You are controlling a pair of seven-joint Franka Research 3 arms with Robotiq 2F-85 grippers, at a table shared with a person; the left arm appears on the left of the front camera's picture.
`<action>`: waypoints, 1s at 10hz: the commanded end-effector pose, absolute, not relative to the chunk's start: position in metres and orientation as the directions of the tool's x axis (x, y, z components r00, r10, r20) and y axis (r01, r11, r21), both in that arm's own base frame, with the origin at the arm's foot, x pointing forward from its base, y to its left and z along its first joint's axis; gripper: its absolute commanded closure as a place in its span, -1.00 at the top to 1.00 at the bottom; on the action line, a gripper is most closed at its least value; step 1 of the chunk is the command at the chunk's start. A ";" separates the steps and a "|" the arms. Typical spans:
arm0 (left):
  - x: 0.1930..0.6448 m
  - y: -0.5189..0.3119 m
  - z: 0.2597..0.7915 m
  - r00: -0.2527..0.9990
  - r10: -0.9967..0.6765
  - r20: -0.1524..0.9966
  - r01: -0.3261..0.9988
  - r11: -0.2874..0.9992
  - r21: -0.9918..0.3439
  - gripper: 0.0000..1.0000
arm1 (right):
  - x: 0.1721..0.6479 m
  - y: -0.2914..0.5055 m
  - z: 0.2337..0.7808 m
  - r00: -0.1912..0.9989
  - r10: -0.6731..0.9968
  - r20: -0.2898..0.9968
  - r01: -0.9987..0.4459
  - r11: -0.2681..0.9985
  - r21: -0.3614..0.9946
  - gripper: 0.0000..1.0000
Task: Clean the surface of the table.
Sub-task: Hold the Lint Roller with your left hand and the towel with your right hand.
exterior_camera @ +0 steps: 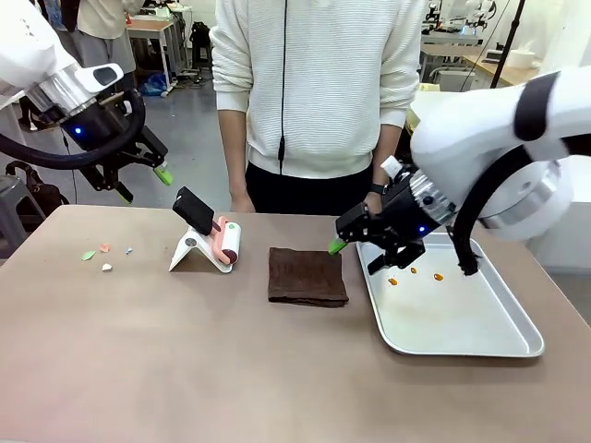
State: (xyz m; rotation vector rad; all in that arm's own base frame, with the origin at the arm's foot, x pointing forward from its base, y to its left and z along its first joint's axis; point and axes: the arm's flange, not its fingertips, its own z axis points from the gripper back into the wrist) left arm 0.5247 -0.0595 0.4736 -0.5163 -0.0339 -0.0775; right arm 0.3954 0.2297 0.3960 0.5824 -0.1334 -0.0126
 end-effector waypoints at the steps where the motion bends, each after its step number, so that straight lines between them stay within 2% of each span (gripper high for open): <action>1: 0.525 -0.064 0.472 0.997 -0.067 0.030 0.073 0.862 -0.501 1.00 | 0.404 0.235 0.403 0.992 -0.067 0.107 -0.002 0.841 0.541 1.00; 8: 0.525 -0.065 0.468 0.997 -0.071 0.037 0.080 0.861 -0.503 1.00 | 0.399 0.233 0.392 0.994 -0.048 0.100 -0.014 0.839 0.545 1.00; 10: 0.554 -0.074 0.450 1.000 -0.017 0.008 0.019 0.863 -0.505 1.00 | 0.441 0.256 0.388 0.995 -0.070 0.065 0.028 0.866 0.500 1.00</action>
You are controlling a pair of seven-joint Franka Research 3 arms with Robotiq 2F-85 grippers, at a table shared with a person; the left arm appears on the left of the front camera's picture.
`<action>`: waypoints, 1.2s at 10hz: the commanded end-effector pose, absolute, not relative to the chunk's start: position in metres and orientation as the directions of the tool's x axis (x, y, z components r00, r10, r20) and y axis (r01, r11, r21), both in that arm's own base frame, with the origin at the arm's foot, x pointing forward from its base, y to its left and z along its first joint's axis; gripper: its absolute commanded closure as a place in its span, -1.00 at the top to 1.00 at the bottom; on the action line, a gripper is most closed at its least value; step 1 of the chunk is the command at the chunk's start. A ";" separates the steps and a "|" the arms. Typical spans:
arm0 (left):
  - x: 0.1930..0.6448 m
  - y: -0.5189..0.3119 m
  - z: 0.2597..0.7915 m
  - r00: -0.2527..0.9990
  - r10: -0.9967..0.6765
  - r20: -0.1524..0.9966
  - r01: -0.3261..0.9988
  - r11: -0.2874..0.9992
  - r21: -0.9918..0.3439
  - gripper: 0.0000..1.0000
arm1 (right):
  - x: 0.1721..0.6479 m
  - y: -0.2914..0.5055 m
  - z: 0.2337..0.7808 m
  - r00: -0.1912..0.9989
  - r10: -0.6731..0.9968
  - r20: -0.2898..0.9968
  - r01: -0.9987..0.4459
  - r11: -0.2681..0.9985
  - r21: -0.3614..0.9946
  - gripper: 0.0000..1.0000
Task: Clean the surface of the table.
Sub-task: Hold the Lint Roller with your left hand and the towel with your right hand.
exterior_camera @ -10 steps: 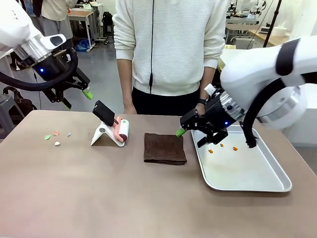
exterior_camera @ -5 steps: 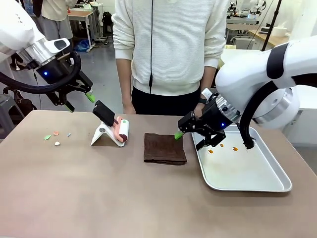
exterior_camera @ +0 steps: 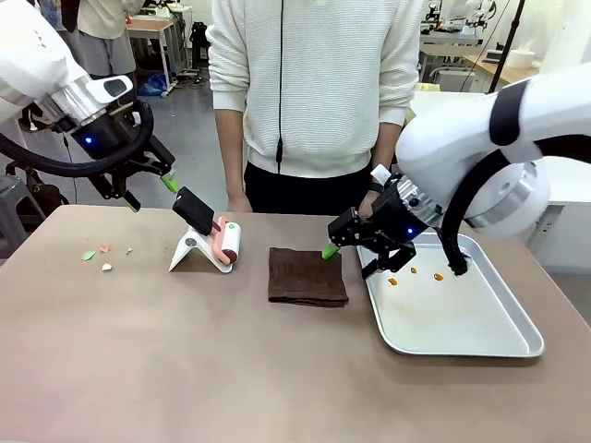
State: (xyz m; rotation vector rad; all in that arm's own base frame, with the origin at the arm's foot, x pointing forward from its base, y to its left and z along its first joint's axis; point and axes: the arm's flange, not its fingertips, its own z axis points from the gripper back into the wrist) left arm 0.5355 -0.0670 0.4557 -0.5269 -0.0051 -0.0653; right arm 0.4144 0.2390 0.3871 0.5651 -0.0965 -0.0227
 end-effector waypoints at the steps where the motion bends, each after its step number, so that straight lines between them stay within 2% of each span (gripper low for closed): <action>1: 0.570 -0.071 0.440 0.998 -0.061 -0.030 0.035 0.843 -0.536 1.00 | 0.458 0.270 0.385 0.994 -0.086 0.065 0.046 0.886 0.462 1.00; 6: 0.595 -0.077 0.415 0.998 -0.051 0.040 0.065 0.768 -0.637 1.00 | 0.508 0.312 0.356 0.985 -0.172 -0.002 0.166 0.949 0.267 1.00; 12: 0.593 -0.094 0.408 0.995 -0.102 0.017 0.089 0.760 -0.644 1.00 | 0.533 0.325 0.320 0.982 -0.188 -0.023 0.189 0.980 0.059 1.00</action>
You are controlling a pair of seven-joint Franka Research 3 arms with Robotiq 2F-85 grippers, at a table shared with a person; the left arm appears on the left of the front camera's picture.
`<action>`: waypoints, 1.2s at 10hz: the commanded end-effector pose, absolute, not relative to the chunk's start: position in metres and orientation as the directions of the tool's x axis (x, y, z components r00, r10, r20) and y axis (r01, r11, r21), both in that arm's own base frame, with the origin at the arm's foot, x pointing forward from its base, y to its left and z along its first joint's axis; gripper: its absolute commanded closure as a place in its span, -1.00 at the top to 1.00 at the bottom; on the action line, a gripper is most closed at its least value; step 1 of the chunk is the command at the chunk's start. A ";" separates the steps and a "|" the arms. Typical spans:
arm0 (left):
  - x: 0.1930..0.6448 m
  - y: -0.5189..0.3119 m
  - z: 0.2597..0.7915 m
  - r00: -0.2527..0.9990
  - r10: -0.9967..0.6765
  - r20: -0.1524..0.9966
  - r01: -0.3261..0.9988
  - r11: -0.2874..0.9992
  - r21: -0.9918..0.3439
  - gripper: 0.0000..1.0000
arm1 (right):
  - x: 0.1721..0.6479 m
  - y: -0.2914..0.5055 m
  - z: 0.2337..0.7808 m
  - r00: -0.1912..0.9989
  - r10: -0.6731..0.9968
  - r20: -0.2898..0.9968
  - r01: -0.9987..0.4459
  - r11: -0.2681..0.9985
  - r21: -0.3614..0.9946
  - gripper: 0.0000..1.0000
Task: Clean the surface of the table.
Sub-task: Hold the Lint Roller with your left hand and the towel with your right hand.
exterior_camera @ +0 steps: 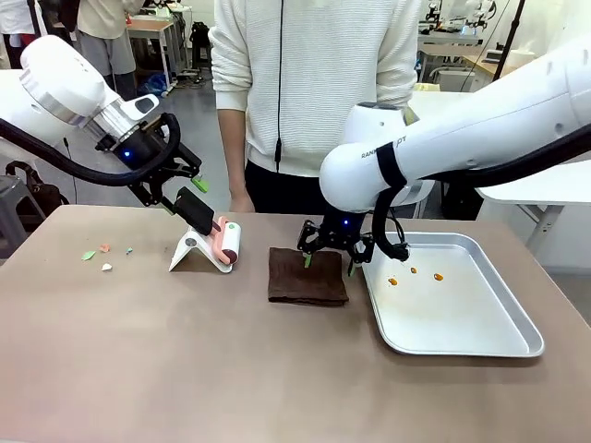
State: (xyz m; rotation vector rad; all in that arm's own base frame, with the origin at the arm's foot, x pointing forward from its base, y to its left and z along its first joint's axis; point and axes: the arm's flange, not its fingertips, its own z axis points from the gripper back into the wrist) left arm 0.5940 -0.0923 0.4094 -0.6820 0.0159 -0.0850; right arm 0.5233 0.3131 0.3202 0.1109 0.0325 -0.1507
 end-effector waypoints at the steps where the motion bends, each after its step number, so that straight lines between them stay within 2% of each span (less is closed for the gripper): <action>1: 0.595 -0.097 0.408 0.994 -0.106 0.011 0.088 0.762 -0.642 1.00 | 0.538 0.325 0.312 0.978 -0.208 0.003 0.207 0.977 0.050 1.00; 8: 0.595 -0.113 0.410 0.994 -0.109 0.006 0.090 0.786 -0.611 1.00 | 0.541 0.330 0.297 0.982 -0.191 -0.008 0.191 0.982 0.006 1.00; 9: 0.596 -0.115 0.409 0.994 -0.113 0.002 0.092 0.801 -0.591 -0.19 | 0.540 0.330 0.297 0.983 -0.185 -0.011 0.185 0.983 0.011 -0.20; 10: 0.595 -0.115 0.409 0.993 -0.114 0.001 0.093 0.807 -0.584 -0.20 | 0.540 0.330 0.297 0.983 -0.185 -0.019 0.185 0.983 0.013 -0.20; 11: 0.595 -0.112 0.409 0.994 -0.109 0.005 0.091 0.807 -0.584 -1.00 | 0.541 0.330 0.297 0.983 -0.185 -0.021 0.185 0.983 0.019 -1.00; 12: 0.594 -0.110 0.409 0.994 -0.105 0.009 0.091 0.805 -0.587 -0.32 | 0.541 0.330 0.297 0.982 -0.189 -0.025 0.190 0.981 0.027 -0.31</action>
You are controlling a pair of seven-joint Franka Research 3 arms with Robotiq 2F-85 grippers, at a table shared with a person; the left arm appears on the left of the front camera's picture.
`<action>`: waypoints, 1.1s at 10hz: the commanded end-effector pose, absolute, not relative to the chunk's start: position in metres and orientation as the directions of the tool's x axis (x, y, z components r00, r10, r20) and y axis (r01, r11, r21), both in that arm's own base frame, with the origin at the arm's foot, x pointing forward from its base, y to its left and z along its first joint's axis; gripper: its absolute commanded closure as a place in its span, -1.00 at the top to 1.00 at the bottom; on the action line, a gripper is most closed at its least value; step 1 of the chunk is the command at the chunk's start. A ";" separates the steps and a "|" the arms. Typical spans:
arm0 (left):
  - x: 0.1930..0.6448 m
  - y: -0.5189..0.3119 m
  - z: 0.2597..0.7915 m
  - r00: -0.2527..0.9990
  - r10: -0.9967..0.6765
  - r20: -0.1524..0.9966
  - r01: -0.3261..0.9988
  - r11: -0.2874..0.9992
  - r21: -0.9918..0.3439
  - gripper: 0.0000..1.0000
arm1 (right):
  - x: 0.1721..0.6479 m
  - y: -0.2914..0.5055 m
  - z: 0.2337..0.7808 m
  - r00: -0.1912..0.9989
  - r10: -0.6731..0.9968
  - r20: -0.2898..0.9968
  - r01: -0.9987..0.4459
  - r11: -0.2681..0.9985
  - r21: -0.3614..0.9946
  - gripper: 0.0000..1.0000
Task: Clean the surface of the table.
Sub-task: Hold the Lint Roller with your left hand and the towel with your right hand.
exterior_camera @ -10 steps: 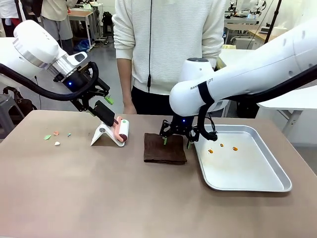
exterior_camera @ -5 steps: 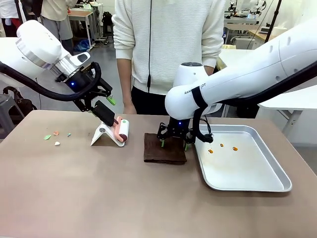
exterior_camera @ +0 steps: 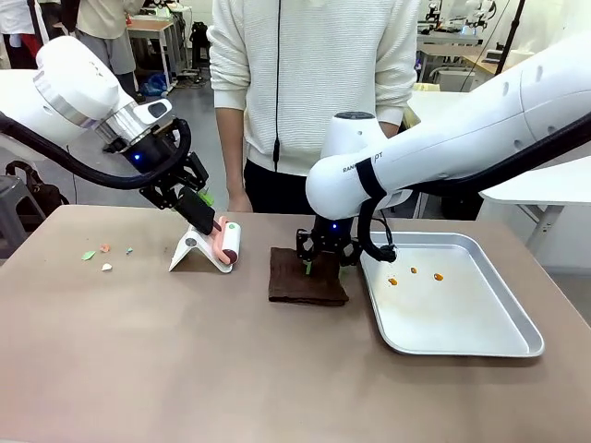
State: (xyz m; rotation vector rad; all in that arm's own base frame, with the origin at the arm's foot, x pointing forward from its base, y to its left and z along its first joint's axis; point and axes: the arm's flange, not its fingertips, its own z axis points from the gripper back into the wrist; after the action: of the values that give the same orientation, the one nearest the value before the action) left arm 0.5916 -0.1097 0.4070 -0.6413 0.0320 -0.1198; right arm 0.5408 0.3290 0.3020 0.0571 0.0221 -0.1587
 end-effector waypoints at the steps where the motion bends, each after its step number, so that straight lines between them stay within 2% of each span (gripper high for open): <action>1: 0.594 -0.107 0.409 0.995 -0.101 0.014 0.090 0.802 -0.590 -1.00 | 0.542 0.330 0.297 0.981 -0.193 -0.032 0.194 0.980 0.038 -1.00; 11: 0.594 -0.105 0.413 0.994 -0.106 0.032 0.104 0.792 -0.601 -1.00 | 0.544 0.327 0.299 0.980 -0.187 -0.063 0.193 0.975 0.105 -1.00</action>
State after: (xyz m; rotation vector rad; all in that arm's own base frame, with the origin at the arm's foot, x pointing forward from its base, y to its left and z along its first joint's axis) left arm 0.5938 -0.1040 0.4078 -0.6337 0.0172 -0.1087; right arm 0.5444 0.3316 0.3069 0.0864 0.0284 -0.1808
